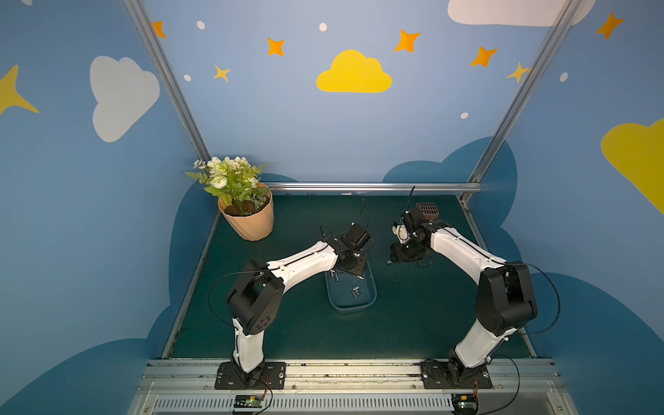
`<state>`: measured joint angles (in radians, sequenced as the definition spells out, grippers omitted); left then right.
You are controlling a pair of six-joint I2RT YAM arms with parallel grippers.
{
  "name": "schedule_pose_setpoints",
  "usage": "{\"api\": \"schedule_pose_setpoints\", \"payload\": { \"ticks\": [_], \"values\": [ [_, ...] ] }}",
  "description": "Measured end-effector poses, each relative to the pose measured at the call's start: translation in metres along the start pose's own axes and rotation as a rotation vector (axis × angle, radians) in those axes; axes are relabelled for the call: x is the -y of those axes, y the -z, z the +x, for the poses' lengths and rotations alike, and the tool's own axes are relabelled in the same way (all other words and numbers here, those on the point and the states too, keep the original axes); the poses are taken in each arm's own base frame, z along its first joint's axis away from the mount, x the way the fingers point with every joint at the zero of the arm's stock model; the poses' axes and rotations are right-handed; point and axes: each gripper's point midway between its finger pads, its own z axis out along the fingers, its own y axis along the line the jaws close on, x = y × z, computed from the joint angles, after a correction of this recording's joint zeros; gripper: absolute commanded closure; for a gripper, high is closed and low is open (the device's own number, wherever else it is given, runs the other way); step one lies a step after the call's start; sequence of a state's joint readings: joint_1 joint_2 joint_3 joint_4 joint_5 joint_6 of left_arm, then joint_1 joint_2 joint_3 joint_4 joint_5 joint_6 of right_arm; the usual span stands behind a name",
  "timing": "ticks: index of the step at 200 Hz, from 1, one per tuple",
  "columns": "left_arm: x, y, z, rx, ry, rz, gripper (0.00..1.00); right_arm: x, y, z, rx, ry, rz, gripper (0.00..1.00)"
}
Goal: Take out the socket from the storage box
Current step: Pick up the socket head from the storage box, then place the socket head at the center of the board.
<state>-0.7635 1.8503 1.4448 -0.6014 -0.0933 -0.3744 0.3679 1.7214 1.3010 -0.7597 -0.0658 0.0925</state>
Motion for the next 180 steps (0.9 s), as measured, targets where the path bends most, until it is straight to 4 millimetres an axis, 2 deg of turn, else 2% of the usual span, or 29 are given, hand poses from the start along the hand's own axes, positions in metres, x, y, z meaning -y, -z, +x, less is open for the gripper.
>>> {"api": "schedule_pose_setpoints", "payload": {
  "ticks": [30, 59, 94, 132, 180],
  "values": [
    [-0.026, 0.025, -0.012, 0.057, 0.045, -0.034, 0.84, -0.001, 0.000, 0.000, 0.000, 0.000, -0.004, 0.42],
    [-0.070, 0.046, -0.010, 0.080, 0.121, -0.096, 0.84, -0.001, 0.000, 0.000, 0.000, 0.000, -0.005, 0.42],
    [-0.124, 0.061, 0.002, 0.084, 0.222, -0.160, 0.83, -0.001, 0.000, 0.000, -0.001, 0.000, -0.006, 0.42],
    [-0.164, 0.063, 0.018, 0.054, 0.298, -0.187, 0.83, -0.001, 0.000, 0.000, -0.001, 0.000, -0.006, 0.42],
    [-0.180, 0.046, 0.038, -0.020, 0.326, -0.173, 0.83, -0.001, 0.000, 0.000, -0.001, 0.000, -0.005, 0.42]
  ]
}}
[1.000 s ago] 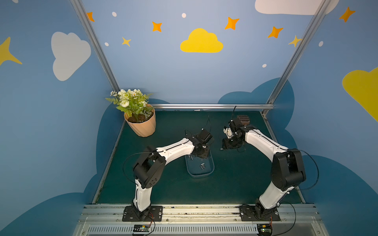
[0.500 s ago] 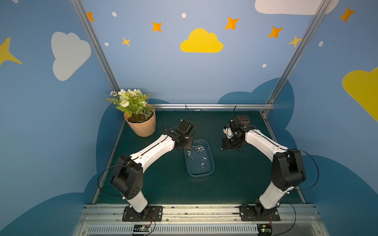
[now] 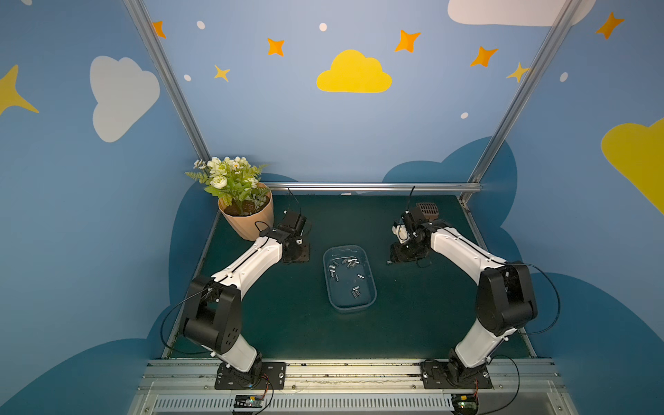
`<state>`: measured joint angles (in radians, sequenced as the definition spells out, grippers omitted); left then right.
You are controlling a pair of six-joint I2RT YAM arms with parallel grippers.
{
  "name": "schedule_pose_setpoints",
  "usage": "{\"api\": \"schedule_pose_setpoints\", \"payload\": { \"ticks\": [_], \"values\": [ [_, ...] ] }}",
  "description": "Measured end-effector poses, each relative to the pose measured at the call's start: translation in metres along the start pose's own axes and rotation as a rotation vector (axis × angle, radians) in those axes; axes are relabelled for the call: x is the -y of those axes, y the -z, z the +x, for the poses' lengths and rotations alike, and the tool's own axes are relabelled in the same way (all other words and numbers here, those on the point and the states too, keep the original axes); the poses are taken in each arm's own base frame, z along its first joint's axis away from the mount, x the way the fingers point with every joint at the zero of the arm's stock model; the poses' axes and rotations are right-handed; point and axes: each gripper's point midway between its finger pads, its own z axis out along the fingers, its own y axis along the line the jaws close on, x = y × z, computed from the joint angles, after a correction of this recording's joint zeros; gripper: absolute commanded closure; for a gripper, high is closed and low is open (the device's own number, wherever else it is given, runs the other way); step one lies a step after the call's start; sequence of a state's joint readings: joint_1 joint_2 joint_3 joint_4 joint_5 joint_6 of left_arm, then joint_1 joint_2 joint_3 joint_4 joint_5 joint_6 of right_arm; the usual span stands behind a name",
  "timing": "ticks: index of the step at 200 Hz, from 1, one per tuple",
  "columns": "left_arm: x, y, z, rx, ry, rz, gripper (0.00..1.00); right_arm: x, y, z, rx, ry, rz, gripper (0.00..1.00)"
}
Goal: Take out the socket from the storage box
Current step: Place the socket head at the center of the board.
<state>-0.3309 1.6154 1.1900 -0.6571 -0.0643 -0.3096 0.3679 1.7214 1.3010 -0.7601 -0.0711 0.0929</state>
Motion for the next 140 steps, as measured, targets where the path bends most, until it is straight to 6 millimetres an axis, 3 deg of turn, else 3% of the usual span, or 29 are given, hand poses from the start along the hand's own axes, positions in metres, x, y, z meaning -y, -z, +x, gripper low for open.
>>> {"api": "schedule_pose_setpoints", "payload": {
  "ticks": [80, 140],
  "values": [
    [-0.009, -0.061, 0.037, -0.206, -0.002, -0.031, 0.83, 0.000, 0.000, 0.000, 0.001, -0.001, 0.001, 0.42],
    [-0.009, -0.073, 0.041, -0.237, 0.000, -0.031, 0.83, 0.001, 0.003, 0.005, -0.002, -0.005, 0.006, 0.42]
  ]
}}
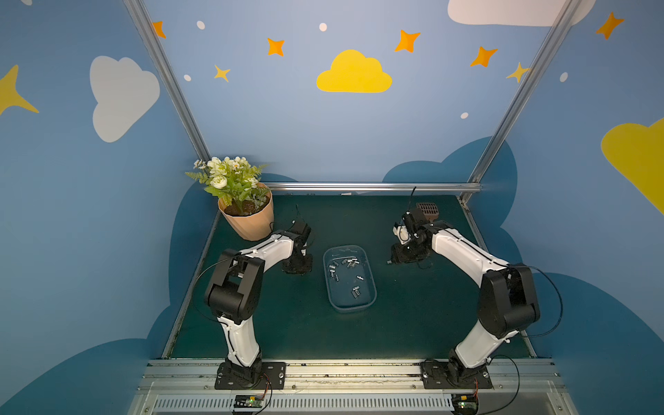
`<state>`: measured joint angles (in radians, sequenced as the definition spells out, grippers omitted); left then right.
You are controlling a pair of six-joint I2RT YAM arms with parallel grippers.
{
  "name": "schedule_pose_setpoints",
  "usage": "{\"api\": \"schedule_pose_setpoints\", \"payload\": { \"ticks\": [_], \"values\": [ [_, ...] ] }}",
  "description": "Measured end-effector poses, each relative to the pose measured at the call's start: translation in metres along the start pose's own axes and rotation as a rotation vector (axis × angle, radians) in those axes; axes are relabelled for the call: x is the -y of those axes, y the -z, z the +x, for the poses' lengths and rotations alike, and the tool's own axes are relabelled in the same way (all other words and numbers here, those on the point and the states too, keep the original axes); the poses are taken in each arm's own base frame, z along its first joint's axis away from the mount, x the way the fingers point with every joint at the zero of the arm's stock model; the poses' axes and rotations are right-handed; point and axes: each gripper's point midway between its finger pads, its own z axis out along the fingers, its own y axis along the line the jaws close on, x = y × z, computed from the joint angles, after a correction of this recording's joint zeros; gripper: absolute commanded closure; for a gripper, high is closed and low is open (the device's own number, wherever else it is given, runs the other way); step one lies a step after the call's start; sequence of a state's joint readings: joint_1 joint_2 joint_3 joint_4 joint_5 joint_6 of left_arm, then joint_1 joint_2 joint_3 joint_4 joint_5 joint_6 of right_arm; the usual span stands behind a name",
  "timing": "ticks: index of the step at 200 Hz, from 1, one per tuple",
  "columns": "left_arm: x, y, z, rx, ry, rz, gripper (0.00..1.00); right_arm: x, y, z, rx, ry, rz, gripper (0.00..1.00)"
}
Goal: Take out the socket from the storage box
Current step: Place the socket head at the center of the board.
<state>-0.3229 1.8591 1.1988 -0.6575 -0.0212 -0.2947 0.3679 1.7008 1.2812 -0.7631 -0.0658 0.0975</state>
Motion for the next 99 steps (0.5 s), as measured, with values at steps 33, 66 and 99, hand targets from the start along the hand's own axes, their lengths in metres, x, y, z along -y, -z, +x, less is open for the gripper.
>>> {"api": "schedule_pose_setpoints", "payload": {
  "ticks": [33, 66, 99],
  "values": [
    [0.0000, -0.0034, -0.0001, -0.007, 0.000, 0.000, 0.83, 0.0013, -0.0027, 0.0045, -0.013, -0.004, 0.005, 0.42],
    [0.0004, -0.0034, -0.0003, -0.007, -0.001, 0.002, 0.79, 0.0015, -0.0034, 0.0055, -0.015, -0.006, 0.006, 0.42],
    [0.0005, -0.0034, -0.0001, -0.007, -0.002, 0.003, 0.71, 0.0015, -0.0034, 0.0055, -0.015, -0.012, 0.006, 0.42]
  ]
}}
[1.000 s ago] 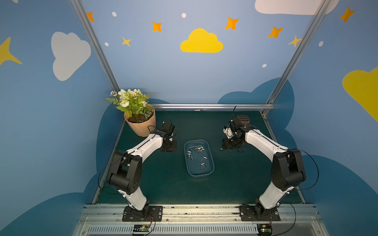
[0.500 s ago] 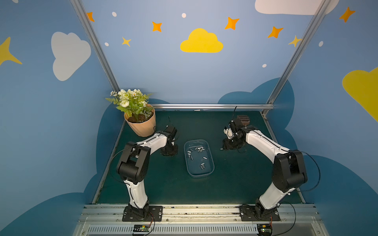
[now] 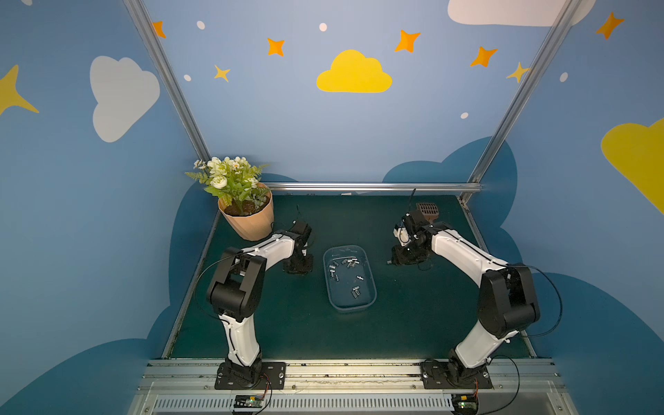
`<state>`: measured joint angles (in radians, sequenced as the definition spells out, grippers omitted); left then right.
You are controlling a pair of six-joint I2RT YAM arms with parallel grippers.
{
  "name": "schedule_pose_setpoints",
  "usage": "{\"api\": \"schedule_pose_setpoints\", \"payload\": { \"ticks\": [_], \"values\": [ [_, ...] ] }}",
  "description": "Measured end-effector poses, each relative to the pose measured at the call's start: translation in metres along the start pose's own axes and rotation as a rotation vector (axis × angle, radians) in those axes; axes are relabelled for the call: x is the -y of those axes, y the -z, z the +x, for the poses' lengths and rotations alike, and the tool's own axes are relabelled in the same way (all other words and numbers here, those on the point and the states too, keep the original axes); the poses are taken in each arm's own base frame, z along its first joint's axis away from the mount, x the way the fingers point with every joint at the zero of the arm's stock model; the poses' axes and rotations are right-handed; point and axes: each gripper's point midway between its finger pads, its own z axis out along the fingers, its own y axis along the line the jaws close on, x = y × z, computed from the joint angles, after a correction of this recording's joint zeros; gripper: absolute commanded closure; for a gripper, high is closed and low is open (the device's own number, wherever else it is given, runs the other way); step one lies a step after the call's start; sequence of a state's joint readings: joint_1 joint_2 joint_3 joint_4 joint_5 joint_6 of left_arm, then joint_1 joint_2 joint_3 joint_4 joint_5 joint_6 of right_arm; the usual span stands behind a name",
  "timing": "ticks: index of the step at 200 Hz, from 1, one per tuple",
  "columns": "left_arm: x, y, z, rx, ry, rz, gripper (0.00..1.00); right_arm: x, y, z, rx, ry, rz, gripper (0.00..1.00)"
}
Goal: Take out the socket from the storage box
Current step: Place the socket head at the center of the board.
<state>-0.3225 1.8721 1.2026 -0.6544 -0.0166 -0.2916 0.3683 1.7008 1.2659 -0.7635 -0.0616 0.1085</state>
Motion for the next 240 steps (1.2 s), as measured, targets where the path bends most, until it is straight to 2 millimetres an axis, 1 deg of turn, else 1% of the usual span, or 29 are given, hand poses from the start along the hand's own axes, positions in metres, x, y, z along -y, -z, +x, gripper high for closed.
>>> {"api": "schedule_pose_setpoints", "payload": {
  "ticks": [29, 57, 77, 113, 143, 162, 188, 209, 226, 240],
  "values": [
    [0.000, 0.002, -0.002, 0.004, -0.002, -0.001, 0.57, 0.000, 0.000, 0.000, 0.000, 0.000, 0.001, 0.42],
    [0.001, 0.008, -0.010, 0.023, -0.009, -0.009, 0.52, 0.000, 0.000, 0.000, 0.000, 0.000, 0.001, 0.42],
    [0.001, 0.012, -0.016, 0.038, -0.014, -0.013, 0.51, 0.000, 0.002, -0.002, 0.004, 0.000, 0.001, 0.42],
    [0.002, 0.020, -0.020, 0.046, -0.021, -0.017, 0.50, -0.002, 0.006, -0.008, 0.020, 0.004, -0.001, 0.42],
    [0.004, 0.038, -0.022, 0.082, -0.022, -0.006, 0.51, -0.002, 0.007, -0.006, 0.011, 0.008, 0.000, 0.42],
    [0.006, 0.051, -0.026, 0.115, -0.024, 0.004, 0.51, -0.002, 0.009, -0.009, 0.018, 0.012, -0.001, 0.43],
    [0.006, 0.061, -0.027, 0.139, -0.024, 0.005, 0.51, -0.007, 0.012, -0.010, 0.020, 0.029, 0.000, 0.43],
    [0.004, 0.068, -0.028, 0.153, -0.022, -0.001, 0.50, -0.018, 0.021, -0.019, 0.042, 0.064, 0.001, 0.43],
    [0.004, 0.076, -0.028, 0.174, -0.016, -0.002, 0.50, -0.036, 0.030, -0.028, 0.077, 0.107, -0.011, 0.43],
    [0.003, 0.083, -0.026, 0.193, -0.009, 0.000, 0.49, -0.052, 0.035, -0.031, 0.093, 0.144, -0.023, 0.43]
  ]
}}
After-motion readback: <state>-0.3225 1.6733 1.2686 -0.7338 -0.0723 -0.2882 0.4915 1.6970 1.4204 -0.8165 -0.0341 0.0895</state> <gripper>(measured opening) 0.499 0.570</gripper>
